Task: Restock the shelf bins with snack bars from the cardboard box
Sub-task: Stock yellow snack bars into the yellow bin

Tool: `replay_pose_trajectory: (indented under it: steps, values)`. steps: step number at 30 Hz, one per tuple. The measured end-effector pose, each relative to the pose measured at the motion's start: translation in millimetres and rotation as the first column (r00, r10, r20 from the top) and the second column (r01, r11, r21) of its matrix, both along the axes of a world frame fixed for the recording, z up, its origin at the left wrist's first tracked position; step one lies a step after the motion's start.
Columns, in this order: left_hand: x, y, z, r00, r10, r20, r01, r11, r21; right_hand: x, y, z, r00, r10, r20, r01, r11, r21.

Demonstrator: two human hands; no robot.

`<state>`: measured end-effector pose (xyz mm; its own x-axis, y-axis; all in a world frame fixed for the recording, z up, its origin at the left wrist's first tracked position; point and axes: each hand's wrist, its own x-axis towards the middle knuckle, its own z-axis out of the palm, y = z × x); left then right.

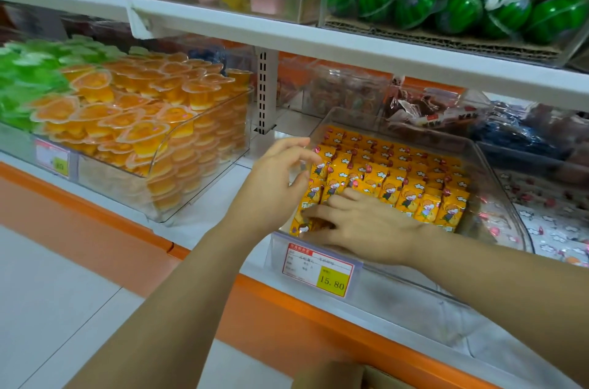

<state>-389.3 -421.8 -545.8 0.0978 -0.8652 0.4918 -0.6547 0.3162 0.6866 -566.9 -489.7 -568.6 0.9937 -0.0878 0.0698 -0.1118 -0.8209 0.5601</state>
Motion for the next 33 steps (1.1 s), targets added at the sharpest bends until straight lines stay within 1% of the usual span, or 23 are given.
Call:
replay_pose_trajectory:
  steps: [4, 7, 12, 16, 17, 18, 19, 20, 22, 23, 25, 26, 28, 30, 33]
  values:
    - [-1, 1, 0, 1.000, -0.010, -0.005, 0.010, 1.000, 0.006, -3, -6, -2, 1.000, -0.012, -0.007, 0.011, 1.000, -0.023]
    - [1, 0, -1, 1.000, -0.010, -0.005, 0.010, 1.000, -0.001, -2, -4, -4, 0.999, -0.022, 0.026, 0.023, 0.999, -0.033]
    - [1, -1, -2, 1.000, -0.005, -0.004, 0.005, 1.000, 0.014, -3, -11, -8, 0.999, -0.014, -0.032, 0.011, 0.997, -0.075]
    - [2, -2, -3, 1.000, -0.008, -0.006, 0.008, 1.000, 0.004, 4, -17, -2, 0.997, 0.023, 0.075, -0.018, 0.997, -0.072]
    - [2, -2, -3, 1.000, -0.010, -0.007, 0.010, 1.000, 0.004, 4, -17, 2, 0.994, 0.009, 0.106, 0.000, 0.997, -0.082]
    - [2, -2, -4, 1.000, -0.013, -0.009, 0.013, 1.000, 0.003, 3, -17, 6, 0.989, -0.042, 0.141, 0.055, 0.994, -0.092]
    - [1, -2, -4, 1.000, -0.015, -0.010, 0.015, 1.000, 0.000, -1, -17, 10, 0.973, -0.123, 0.193, 0.142, 0.986, -0.090]
    - [2, -3, -4, 1.000, -0.013, -0.008, 0.013, 1.000, -0.003, -6, -17, 12, 0.937, -0.234, 0.258, 0.256, 0.965, -0.056]
    - [1, -4, -4, 1.000, -0.004, -0.005, 0.004, 1.000, -0.004, -12, -9, 15, 0.817, -0.470, 0.334, 0.470, 0.878, 0.088]
    - [2, -4, -3, 1.000, -0.002, -0.008, 0.002, 1.000, -0.003, -12, -4, 16, 0.750, -0.567, 0.339, 0.551, 0.820, 0.153]
    - [2, -2, -3, 1.000, -0.007, -0.016, 0.007, 1.000, -0.002, -8, 5, 18, 0.644, -0.707, 0.291, 0.674, 0.705, 0.220]
    - [1, -1, -3, 1.000, -0.008, -0.014, 0.008, 1.000, 0.001, -7, 7, 19, 0.604, -0.756, 0.251, 0.718, 0.653, 0.239]
    - [1, 1, -3, 1.000, -0.009, -0.010, 0.009, 1.000, 0.007, -6, 10, 24, 0.547, -0.805, 0.228, 0.760, 0.592, 0.267]
    - [1, 1, -3, 1.000, -0.009, -0.018, 0.009, 1.000, 0.005, -8, 13, 25, 0.524, -0.817, 0.239, 0.777, 0.574, 0.258]
    - [1, 0, -3, 1.000, -0.008, -0.022, 0.008, 1.000, 0.004, -7, 16, 25, 0.526, -0.820, 0.225, 0.796, 0.568, 0.209]
